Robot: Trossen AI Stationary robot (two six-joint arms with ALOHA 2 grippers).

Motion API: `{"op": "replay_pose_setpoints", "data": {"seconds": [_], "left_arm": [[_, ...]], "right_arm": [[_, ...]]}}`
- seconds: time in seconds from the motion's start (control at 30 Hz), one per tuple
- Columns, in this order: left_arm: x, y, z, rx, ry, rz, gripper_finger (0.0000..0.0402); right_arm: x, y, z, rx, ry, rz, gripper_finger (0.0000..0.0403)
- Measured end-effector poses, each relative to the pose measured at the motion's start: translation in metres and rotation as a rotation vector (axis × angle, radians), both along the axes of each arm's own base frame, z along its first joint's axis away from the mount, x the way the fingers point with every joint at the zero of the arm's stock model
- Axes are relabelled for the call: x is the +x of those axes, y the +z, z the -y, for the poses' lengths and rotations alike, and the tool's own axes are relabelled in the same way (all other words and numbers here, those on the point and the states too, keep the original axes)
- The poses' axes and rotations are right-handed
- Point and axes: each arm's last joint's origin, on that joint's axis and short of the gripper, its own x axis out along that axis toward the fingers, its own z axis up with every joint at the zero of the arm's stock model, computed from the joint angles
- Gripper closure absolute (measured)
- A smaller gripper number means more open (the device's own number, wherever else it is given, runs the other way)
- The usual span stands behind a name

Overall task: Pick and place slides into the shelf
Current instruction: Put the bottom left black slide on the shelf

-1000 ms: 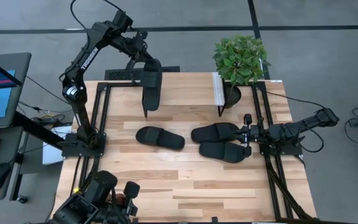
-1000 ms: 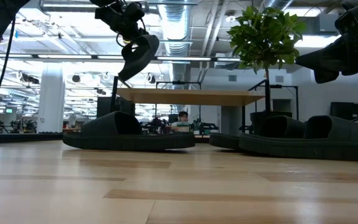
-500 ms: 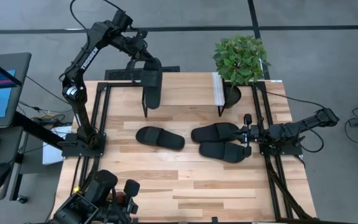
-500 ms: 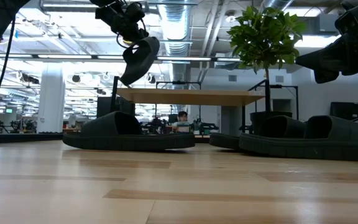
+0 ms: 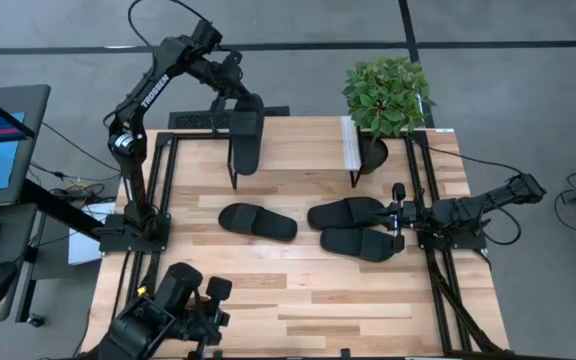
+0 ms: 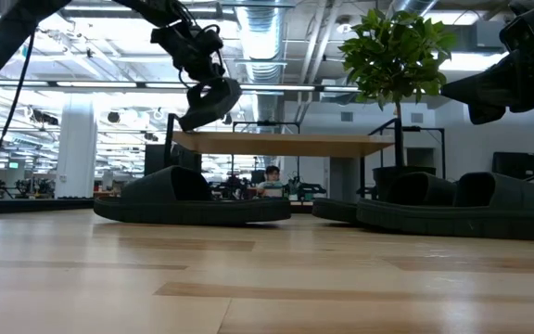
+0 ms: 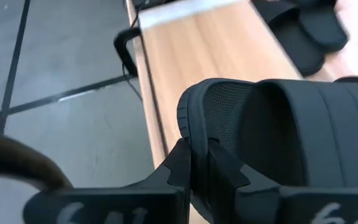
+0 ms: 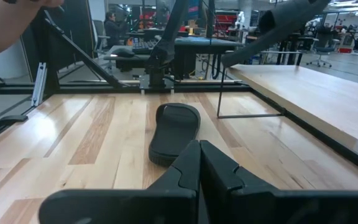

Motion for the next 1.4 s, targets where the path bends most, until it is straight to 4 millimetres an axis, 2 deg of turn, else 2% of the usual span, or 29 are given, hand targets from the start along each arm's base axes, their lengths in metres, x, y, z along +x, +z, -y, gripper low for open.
{"op": "replay_pose_setpoints", "data": {"seconds": [0.53,0.83,1.07,1.4], "left_arm": [[0.004,-0.022,-0.019,0.014,0.069,-0.084,0.0383],[0.010,-0.040,-0.026,-0.016,0.108,-0.161,0.0357],[0.012,-0.043,-0.028,-0.048,0.141,-0.170,0.0345],[0.012,-0.043,-0.029,-0.078,0.190,-0.179,0.0291]], "right_arm": [[0.000,0.000,0.000,0.000,0.000,0.000,0.0403],[0.000,0.000,0.000,0.000,0.000,0.000,0.0403],[0.000,0.000,0.000,0.000,0.000,0.000,0.0403],[0.000,0.000,0.000,0.000,0.001,0.000,0.0403]]}}
